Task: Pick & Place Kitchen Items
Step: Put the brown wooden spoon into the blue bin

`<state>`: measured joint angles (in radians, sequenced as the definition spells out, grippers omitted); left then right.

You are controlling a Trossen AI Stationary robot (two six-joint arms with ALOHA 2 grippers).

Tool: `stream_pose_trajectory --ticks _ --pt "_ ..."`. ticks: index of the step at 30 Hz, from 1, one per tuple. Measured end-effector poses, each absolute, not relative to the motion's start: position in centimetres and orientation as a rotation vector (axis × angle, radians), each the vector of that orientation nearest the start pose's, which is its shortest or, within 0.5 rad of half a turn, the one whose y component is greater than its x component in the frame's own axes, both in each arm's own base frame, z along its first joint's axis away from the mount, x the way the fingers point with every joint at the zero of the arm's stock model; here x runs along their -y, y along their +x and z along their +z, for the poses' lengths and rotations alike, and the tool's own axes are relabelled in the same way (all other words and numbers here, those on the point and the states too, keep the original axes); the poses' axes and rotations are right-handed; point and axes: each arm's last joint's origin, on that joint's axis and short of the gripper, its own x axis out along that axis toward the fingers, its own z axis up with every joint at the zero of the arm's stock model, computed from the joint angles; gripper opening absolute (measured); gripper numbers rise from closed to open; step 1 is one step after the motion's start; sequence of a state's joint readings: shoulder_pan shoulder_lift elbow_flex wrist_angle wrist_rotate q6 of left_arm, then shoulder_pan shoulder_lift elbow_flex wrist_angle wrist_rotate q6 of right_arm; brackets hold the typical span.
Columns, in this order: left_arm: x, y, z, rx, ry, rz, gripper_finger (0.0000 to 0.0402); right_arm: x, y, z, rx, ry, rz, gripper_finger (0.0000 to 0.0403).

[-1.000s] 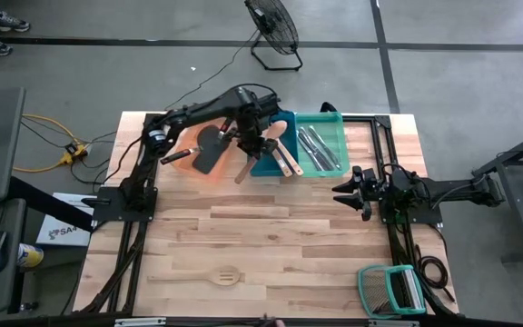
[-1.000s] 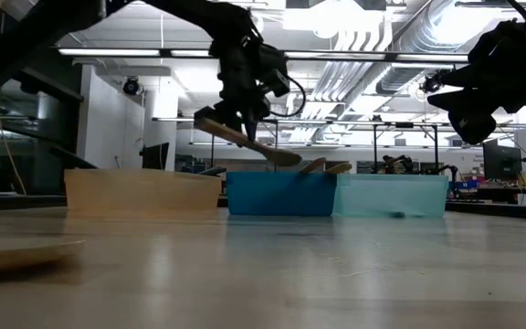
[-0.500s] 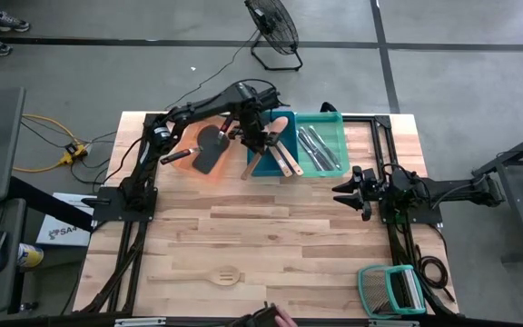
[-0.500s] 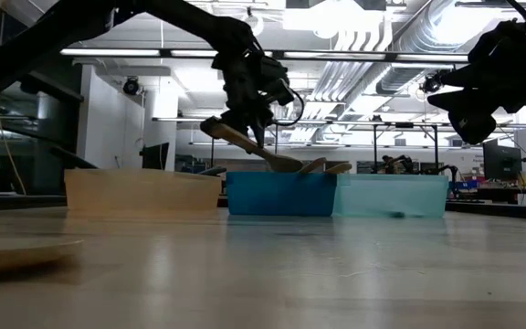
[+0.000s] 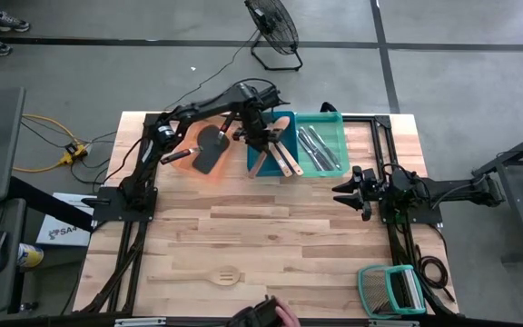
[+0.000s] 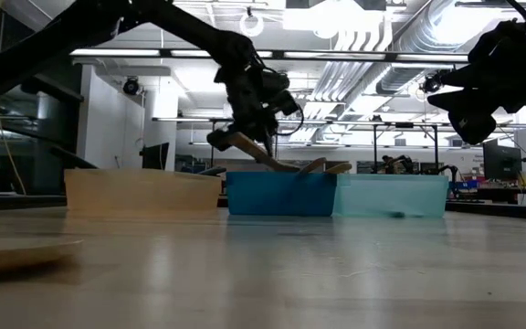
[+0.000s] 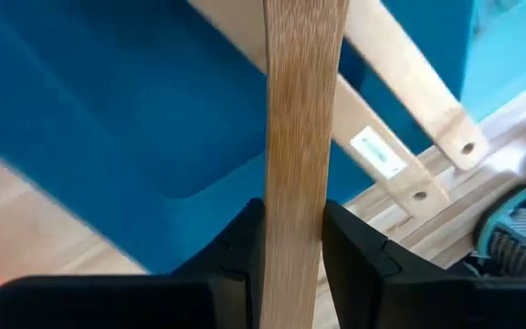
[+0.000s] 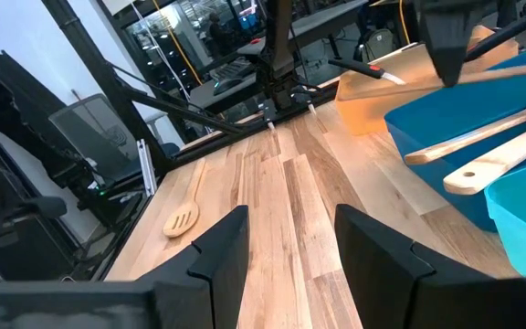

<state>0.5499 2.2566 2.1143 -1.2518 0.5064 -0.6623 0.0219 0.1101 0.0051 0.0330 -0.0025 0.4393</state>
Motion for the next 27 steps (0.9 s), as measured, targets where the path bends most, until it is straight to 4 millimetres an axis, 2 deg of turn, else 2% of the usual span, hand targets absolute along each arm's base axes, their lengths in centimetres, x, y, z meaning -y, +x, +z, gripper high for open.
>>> stream_pose_trajectory --ticks 16,23,27 --pt "-23.3 39.5 23.4 -1.186 -1.278 0.466 0.008 -0.2 10.4 16.0 -0.076 0.439 0.008 0.0156" --pt "-23.9 39.9 21.5 -1.206 -1.303 0.463 0.008 -0.2 10.4 16.0 -0.076 0.439 0.008 0.0156" --pt "-23.9 40.0 21.2 -1.208 -1.302 0.464 0.0082 -0.2 10.4 16.0 -0.076 0.438 0.008 0.0156"
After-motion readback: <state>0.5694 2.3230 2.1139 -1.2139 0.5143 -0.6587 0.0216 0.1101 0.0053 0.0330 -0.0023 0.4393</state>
